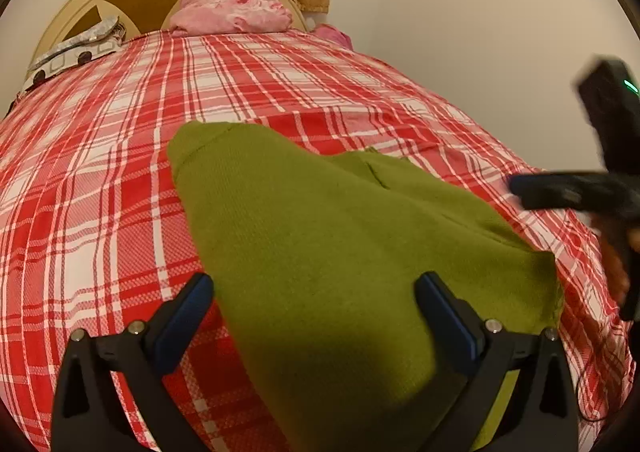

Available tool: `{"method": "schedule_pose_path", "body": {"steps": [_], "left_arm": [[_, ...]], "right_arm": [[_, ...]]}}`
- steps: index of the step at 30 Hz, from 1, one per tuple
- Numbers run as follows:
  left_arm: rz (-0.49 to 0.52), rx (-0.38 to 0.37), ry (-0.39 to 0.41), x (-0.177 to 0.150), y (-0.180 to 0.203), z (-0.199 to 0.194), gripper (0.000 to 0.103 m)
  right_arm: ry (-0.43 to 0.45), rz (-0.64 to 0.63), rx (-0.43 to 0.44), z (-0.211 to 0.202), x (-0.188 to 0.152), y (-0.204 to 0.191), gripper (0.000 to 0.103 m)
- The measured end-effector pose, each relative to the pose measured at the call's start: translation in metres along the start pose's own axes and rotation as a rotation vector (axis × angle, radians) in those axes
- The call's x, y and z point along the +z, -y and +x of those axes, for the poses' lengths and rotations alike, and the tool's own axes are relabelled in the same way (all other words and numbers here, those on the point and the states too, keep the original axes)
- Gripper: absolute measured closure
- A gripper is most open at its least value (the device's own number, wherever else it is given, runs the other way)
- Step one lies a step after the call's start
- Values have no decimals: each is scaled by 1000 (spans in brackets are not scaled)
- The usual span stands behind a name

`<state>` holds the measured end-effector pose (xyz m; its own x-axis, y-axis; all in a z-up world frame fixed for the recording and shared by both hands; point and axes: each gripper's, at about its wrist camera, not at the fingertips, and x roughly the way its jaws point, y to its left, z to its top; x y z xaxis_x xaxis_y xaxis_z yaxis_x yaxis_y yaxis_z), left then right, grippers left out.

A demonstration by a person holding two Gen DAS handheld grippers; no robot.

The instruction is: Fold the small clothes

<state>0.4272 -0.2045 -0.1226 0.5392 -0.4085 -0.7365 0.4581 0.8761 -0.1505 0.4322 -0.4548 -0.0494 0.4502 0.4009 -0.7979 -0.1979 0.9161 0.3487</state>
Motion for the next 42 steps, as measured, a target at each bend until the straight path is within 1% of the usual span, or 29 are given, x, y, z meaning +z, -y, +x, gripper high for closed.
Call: {"method": "schedule_pose_path", "body": {"steps": [1,3,4,5,6,7,8,9,10,11,14,16,17,18,19,20,21,23,25,28,29,31,32,34,37,39,40,41,42], "left_arm": [[-5,1,2,-1,1,0,0],[-15,2,2,-3,1,0,0],[-24,0,-4,-4,0,0,0],[-30,-6,-12,-5,0,0,0],[-32,-10,-15,-5,0,-1,0],[-27,-18,-15,-6,1,-4,0],[-16,-23,-18,-8,3,-5,0],[0,-26,-24,-9,6,-6,0],[21,-27,-30,-11,11,-5,0],[33,-21,-31,-13,15,-4,0],[47,-4,-37,-15,21,1,0],[36,-4,-41,-15,21,1,0],[34,-4,-42,-15,20,1,0],[27,-7,-42,-16,18,0,0],[22,-10,-43,-16,17,0,0],[21,-16,-46,-16,17,1,0],[18,-18,-46,-17,17,1,0],[19,-17,-48,-17,18,2,0],[22,-13,-49,-16,19,3,0],[22,-13,-50,-17,19,3,0],[22,-16,-52,-16,19,3,0],[28,-19,-62,-16,21,5,0],[30,-16,-58,-17,21,5,0],[25,-21,-60,-17,21,5,0],[9,-34,-62,-17,18,4,0],[0,-42,-68,-19,16,3,0],[-6,-47,-73,-18,14,4,0],[-11,-53,-77,-18,13,4,0],[-18,-60,-81,-18,12,5,0]], "right_arm": [[-7,-5,-5,13,6,-3,20],[-53,6,6,45,17,-2,21],[-72,20,17,60,19,-1,25],[-110,29,57,78,19,-1,55],[-123,9,46,85,15,-3,66],[-93,-29,-11,84,15,-11,70],[-54,-55,-35,77,15,-16,83],[4,-58,-55,63,13,-18,88],[48,-51,-111,50,10,-17,88],[70,-46,-142,40,7,-14,88],[2,34,-131,52,-4,15,88],[-20,59,-95,57,-11,26,87],[-6,64,-90,54,-10,25,74],[20,64,-105,46,-9,24,52],[51,54,-125,33,-8,19,44],[73,33,-125,20,-7,10,40],[92,9,-101,7,-11,1,40],[132,-64,-14,-17,-22,-26,40],[118,-140,29,-27,-42,-52,40],[62,-227,58,-20,-71,-71,40],[32,-248,49,-13,-80,-73,40],[-56,-258,-41,9,-95,-67,39],[-74,-260,-53,17,-100,-64,39],[-58,-286,-57,18,-104,-65,39],[-53,-295,-33,9,-99,-67,39],[-10,-268,22,-2,-89,-62,38],[28,-221,62,-10,-82,-53,36],[62,-162,90,-16,-74,-43,26],[90,-93,119,-17,-63,-30,20]]}}
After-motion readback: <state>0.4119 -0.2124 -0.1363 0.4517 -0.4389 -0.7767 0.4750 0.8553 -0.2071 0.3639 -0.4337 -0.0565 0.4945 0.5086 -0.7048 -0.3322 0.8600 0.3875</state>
